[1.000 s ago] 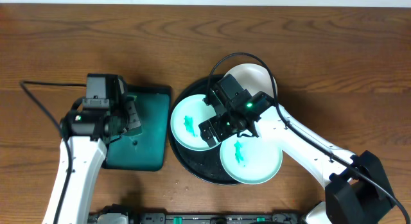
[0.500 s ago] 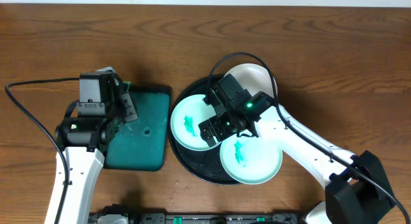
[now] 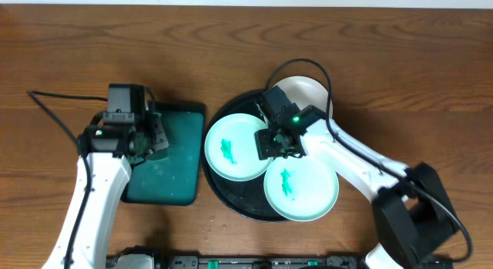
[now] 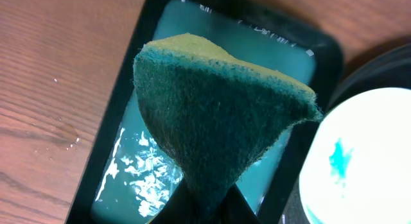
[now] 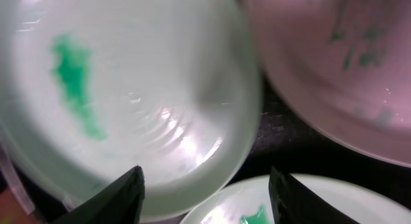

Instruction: Clean dirty plates on tray and stack at the side

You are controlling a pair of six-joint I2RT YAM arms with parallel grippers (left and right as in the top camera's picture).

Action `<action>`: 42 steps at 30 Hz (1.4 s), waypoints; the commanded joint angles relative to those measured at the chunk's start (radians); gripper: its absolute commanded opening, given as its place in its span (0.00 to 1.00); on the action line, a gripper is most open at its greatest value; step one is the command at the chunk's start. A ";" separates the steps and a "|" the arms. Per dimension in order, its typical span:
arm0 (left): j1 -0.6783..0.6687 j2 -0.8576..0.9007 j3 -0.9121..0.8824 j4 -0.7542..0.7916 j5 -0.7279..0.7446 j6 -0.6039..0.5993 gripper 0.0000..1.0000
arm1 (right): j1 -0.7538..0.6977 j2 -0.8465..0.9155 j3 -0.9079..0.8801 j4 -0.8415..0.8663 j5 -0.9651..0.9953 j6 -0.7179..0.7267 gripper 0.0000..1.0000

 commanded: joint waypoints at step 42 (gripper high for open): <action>0.000 0.452 -0.013 0.090 -0.034 -0.010 0.07 | -0.043 0.191 -0.003 0.106 0.005 0.165 0.01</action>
